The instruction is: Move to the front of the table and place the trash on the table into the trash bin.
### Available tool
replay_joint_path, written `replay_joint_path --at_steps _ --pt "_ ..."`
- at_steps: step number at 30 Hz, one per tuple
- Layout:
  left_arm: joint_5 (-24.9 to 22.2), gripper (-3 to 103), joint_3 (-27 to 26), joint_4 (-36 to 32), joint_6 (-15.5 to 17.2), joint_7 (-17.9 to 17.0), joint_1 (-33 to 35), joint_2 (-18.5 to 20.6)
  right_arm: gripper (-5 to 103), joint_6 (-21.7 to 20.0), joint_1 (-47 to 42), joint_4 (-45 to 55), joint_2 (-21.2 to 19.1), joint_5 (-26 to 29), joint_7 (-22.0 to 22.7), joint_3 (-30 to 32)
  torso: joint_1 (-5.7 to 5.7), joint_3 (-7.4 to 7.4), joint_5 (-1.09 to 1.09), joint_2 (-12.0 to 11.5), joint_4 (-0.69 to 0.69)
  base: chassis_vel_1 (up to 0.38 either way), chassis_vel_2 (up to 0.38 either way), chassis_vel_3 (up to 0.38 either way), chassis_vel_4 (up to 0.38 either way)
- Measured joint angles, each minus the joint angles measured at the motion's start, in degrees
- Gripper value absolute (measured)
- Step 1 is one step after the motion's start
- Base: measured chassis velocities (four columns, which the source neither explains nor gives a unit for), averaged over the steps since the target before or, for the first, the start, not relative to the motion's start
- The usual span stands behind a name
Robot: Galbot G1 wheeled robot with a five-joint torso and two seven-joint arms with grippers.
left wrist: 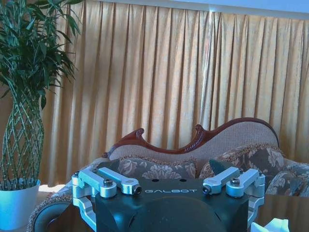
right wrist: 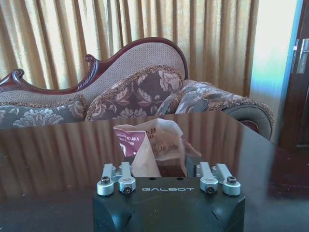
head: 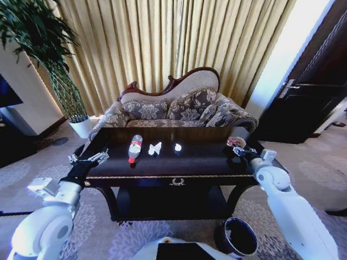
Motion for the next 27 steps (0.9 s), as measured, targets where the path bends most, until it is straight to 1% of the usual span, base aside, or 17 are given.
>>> replay_joint_path --at_steps 2,3,4,5,6,8,9,10,11,12,14,15,22,27 --pt "-0.04 100 -0.02 0.00 -0.03 0.01 0.00 0.02 44 0.19 -0.39 0.24 0.01 -0.01 -0.23 0.03 0.00 0.00 0.00 0.00 0.00 0.000 0.000 0.000 0.000" --pt "-0.04 100 -0.02 0.00 -0.03 0.01 0.00 0.02 44 0.19 -0.39 0.24 0.01 -0.01 -0.23 0.03 0.00 0.00 0.00 0.00 0.00 0.000 0.000 0.000 0.000" --pt "-0.06 100 -0.02 0.00 -0.05 0.02 -0.01 0.04 39 0.27 -0.56 0.32 0.01 -0.01 -0.31 0.13 0.00 0.00 0.00 0.00 0.00 0.000 0.000 0.000 0.000" --pt "-0.07 100 -0.02 0.00 -0.07 0.02 -0.04 0.06 39 0.35 -0.69 0.40 0.00 -0.01 -0.36 0.20 0.00 0.00 0.00 0.00 0.00 0.000 0.000 0.000 0.000" --pt "-0.09 100 -0.01 0.00 -0.12 0.05 -0.07 0.10 28 0.53 -0.97 0.56 -0.02 -0.02 -0.44 0.44 0.00 0.00 0.00 0.00 0.00 0.000 0.000 0.000 0.000" --pt "-0.11 100 -0.01 0.00 -0.14 0.07 -0.09 0.11 28 0.63 -1.14 0.68 -0.02 -0.02 -0.49 0.60 0.00 0.00 0.00 0.00 0.00 0.000 0.000 0.000 0.000" --pt "-0.12 100 0.01 0.00 -0.19 0.08 -0.13 0.12 23 0.75 -1.34 0.78 -0.03 -0.02 -0.56 0.80 0.00 0.00 0.00 0.00 0.00 0.000 0.000 0.000 0.000" --pt "-0.12 100 0.01 0.00 -0.19 0.08 -0.13 0.12 23 0.75 -1.34 0.78 -0.03 -0.02 -0.56 0.80 0.00 0.00 0.00 0.00 0.00 0.000 0.000 0.000 0.000" --pt "-0.13 100 0.04 0.00 -0.23 0.11 -0.15 0.11 18 0.93 -1.50 0.91 -0.03 -0.01 -0.61 0.94 0.00 0.00 0.00 0.00 0.00 0.000 0.000 0.000 0.000" --pt "-0.13 100 0.08 0.00 -0.25 0.12 -0.16 0.09 7 1.12 -1.64 1.02 -0.03 0.02 -0.65 1.07 0.00 0.00 0.00 0.00 0.00 0.000 0.000 0.000 0.000" --pt "-0.13 100 0.11 0.00 -0.27 0.13 -0.17 0.07 7 1.23 -1.75 1.15 -0.03 0.05 -0.69 1.15 0.00 0.00 0.00 0.00 0.00 0.000 0.000 0.000 0.000" --pt "-0.14 100 0.11 0.00 -0.31 0.15 -0.17 0.05 1 1.34 -1.94 1.31 -0.03 0.07 -0.74 1.30 0.00 0.00 0.00 0.00 0.00 0.000 0.000 0.000 0.000" --pt "-0.20 100 -0.14 0.00 -0.60 0.18 -0.25 -0.02 0 1.65 -2.89 2.71 0.03 0.14 -0.86 2.14 0.00 0.00 0.00 0.00 0.00 0.000 0.000 0.000 0.000" --pt "-0.45 100 -0.51 0.00 -0.67 0.18 -0.38 0.04 0 2.93 -4.31 5.46 0.07 0.38 -1.80 3.80 0.00 0.00 0.00 0.00 0.00 0.000 0.000 0.000 0.000"
